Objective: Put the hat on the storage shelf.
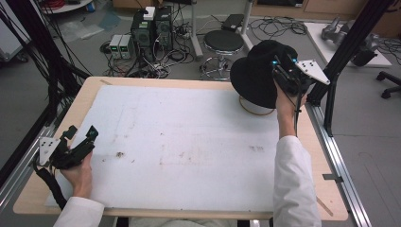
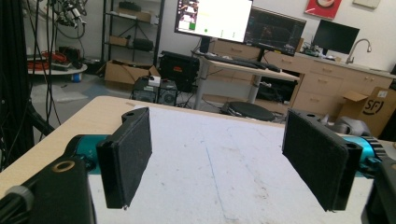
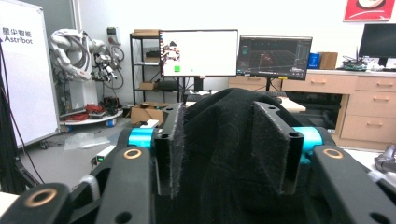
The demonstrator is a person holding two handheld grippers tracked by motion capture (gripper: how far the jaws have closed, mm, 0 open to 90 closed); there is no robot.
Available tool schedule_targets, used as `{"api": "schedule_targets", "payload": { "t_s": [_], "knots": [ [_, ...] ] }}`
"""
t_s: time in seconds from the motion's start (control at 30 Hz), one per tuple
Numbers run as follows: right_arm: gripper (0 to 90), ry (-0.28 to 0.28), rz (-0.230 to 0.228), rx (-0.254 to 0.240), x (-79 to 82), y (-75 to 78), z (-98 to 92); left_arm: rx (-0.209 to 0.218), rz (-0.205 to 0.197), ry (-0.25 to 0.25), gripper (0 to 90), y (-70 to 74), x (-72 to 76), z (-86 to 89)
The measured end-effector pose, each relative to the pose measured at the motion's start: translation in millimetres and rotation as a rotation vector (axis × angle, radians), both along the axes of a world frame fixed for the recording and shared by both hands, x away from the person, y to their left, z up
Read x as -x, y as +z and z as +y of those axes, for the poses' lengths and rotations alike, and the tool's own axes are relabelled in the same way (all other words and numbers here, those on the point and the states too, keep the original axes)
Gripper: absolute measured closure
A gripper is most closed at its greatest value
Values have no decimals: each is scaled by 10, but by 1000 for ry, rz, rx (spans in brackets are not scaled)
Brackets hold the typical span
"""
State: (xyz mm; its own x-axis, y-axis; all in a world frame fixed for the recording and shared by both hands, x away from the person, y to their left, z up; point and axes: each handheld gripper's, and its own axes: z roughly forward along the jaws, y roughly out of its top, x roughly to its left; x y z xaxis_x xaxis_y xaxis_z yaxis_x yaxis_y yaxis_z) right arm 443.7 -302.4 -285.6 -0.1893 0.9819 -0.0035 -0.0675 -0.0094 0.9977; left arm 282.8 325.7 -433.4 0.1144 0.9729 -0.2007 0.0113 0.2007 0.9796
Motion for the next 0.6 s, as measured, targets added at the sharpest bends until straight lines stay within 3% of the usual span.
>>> {"api": "schedule_targets", "payload": {
  "t_s": [0.27, 0.43, 0.6],
  "knots": [
    [386, -16, 6, -4, 15, 2, 27, 0, -1, -1, 243, 0, -2, -1],
    [271, -22, -12, -1, 41, 20, 72, 0, 0, 1, 243, 0, 0, -1],
    [195, -16, -4, -28, 72, 32, 101, 0, -1, 1, 243, 1, 0, -1]
  ]
}}
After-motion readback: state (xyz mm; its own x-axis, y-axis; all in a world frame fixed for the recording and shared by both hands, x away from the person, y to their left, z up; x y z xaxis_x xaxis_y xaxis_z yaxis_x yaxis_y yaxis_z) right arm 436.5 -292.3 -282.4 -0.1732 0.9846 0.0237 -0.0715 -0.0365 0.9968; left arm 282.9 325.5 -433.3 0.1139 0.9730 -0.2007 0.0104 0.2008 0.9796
